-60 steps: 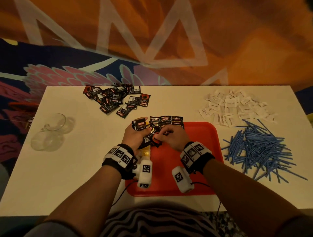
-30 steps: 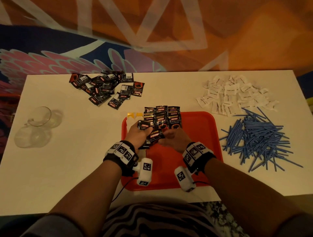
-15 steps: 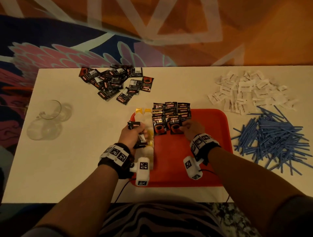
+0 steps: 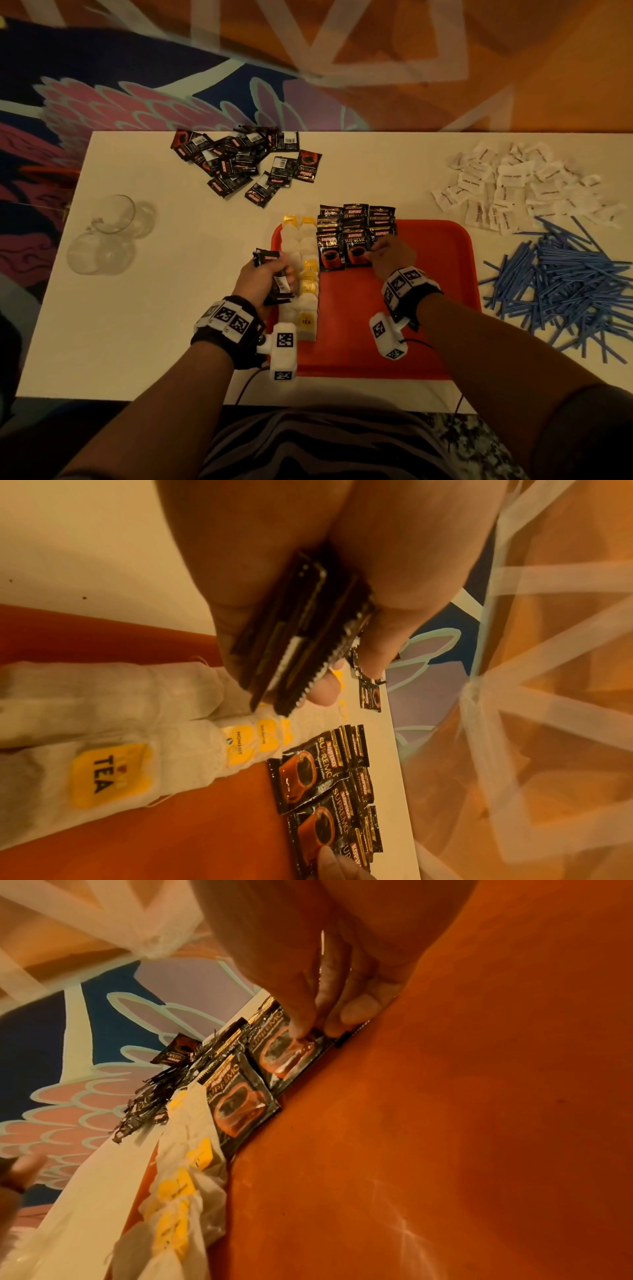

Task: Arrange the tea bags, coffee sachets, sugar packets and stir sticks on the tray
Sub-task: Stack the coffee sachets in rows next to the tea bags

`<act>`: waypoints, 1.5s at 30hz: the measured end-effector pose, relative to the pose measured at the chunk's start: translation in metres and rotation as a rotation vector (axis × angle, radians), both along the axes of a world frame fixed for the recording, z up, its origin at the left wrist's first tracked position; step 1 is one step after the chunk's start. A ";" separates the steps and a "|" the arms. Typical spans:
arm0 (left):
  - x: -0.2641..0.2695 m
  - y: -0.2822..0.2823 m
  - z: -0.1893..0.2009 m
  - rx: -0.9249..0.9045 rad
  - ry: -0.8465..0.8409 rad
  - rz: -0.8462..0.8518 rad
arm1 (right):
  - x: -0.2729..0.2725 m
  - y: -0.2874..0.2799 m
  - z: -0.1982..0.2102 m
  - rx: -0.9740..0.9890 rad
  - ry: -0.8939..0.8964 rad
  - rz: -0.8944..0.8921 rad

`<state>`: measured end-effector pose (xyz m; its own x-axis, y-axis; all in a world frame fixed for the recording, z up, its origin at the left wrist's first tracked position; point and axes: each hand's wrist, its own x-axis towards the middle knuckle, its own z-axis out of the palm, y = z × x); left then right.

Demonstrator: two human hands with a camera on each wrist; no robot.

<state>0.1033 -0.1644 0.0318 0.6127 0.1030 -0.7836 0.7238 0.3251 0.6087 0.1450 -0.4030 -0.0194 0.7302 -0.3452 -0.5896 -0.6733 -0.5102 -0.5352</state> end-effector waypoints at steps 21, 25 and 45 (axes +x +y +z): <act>0.006 -0.034 0.017 0.060 -0.062 -0.222 | -0.019 -0.002 0.053 0.345 -0.140 0.252; 0.004 -0.052 0.025 0.120 -0.129 -0.292 | -0.028 0.008 0.071 0.516 -0.104 0.318; -0.003 -0.079 0.037 0.134 -0.194 -0.056 | -0.050 -0.003 0.086 0.153 -0.422 0.296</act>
<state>0.1006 -0.2436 0.0693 0.7583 0.1602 -0.6319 0.6034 0.1945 0.7734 0.0954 -0.4057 0.0663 0.9676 -0.0215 -0.2515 -0.2229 -0.5404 -0.8113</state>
